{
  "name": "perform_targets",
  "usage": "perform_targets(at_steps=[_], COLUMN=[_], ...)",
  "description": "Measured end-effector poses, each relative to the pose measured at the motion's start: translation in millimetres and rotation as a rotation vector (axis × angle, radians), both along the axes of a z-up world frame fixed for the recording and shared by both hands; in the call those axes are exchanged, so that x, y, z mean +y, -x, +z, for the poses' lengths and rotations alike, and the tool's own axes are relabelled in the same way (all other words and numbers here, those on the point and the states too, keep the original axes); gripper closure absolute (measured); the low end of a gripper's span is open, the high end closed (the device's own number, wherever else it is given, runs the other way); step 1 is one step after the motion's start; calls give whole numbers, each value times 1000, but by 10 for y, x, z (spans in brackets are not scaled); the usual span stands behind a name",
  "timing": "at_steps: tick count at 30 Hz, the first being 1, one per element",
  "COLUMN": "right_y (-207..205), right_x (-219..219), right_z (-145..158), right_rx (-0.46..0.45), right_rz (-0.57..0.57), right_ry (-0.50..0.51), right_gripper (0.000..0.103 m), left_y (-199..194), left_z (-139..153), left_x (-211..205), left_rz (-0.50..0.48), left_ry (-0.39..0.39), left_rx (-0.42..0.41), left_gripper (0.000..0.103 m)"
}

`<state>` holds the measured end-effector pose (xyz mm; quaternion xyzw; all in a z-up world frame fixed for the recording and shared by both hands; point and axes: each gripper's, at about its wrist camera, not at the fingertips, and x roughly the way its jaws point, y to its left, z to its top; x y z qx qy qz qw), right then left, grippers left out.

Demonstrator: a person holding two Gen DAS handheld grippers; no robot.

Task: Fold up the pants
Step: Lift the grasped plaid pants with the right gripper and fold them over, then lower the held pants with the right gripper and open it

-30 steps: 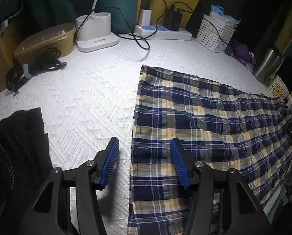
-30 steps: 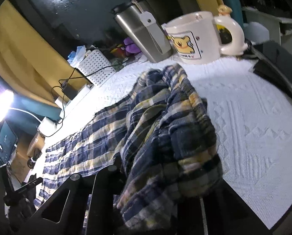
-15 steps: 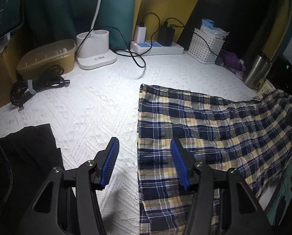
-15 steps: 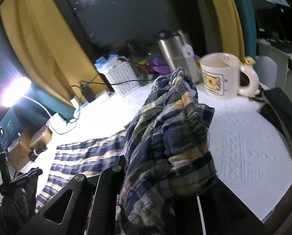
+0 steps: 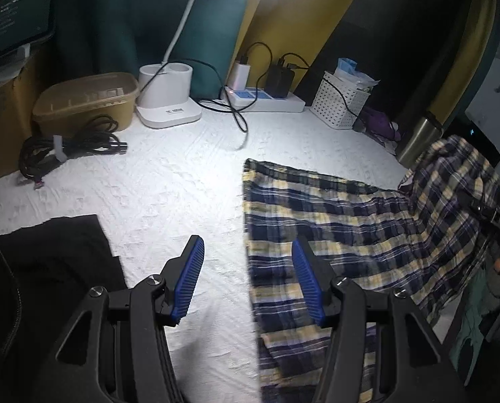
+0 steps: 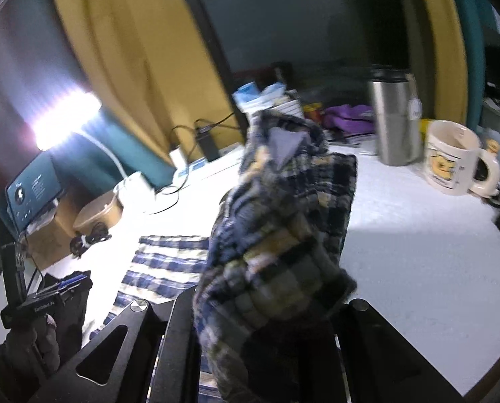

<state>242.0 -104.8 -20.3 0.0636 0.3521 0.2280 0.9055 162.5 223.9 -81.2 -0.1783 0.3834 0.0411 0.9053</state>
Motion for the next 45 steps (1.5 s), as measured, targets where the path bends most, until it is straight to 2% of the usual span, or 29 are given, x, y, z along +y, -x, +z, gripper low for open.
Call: perform_targets(at_steps=[8, 17, 22, 27, 29, 30, 31, 33, 39, 45], right_y=[18, 125, 198, 253, 259, 271, 292, 347, 494, 564], right_x=[692, 1490, 1774, 1893, 1905, 1909, 1920, 1954, 1964, 1672], right_z=[-121, -523, -709, -752, -731, -726, -718, -690, -619, -430], right_rx=[36, 113, 143, 122, 120, 119, 118, 111, 96, 45], right_rz=[104, 220, 249, 255, 259, 265, 275, 299, 358, 348], right_ry=[48, 133, 205, 282, 281, 275, 267, 246, 218, 167], right_gripper=[90, 90, 90, 89, 79, 63, 40, 20, 20, 20], left_y=[208, 352, 400, 433, 451, 466, 466, 491, 550, 497], left_z=[-136, -164, -187, -185, -165, -148, -137, -111, -35, 61], left_x=[291, 493, 552, 573, 574, 573, 575, 581, 569, 355], left_rz=[31, 32, 32, 36, 37, 39, 42, 52, 82, 58], left_ry=[38, 60, 70, 76, 75, 70, 68, 63, 49, 22], left_rx=[18, 5, 4, 2, -3, -6, -7, -9, -7, -11], left_gripper=[49, 49, 49, 49, 49, 49, 49, 49, 49, 49])
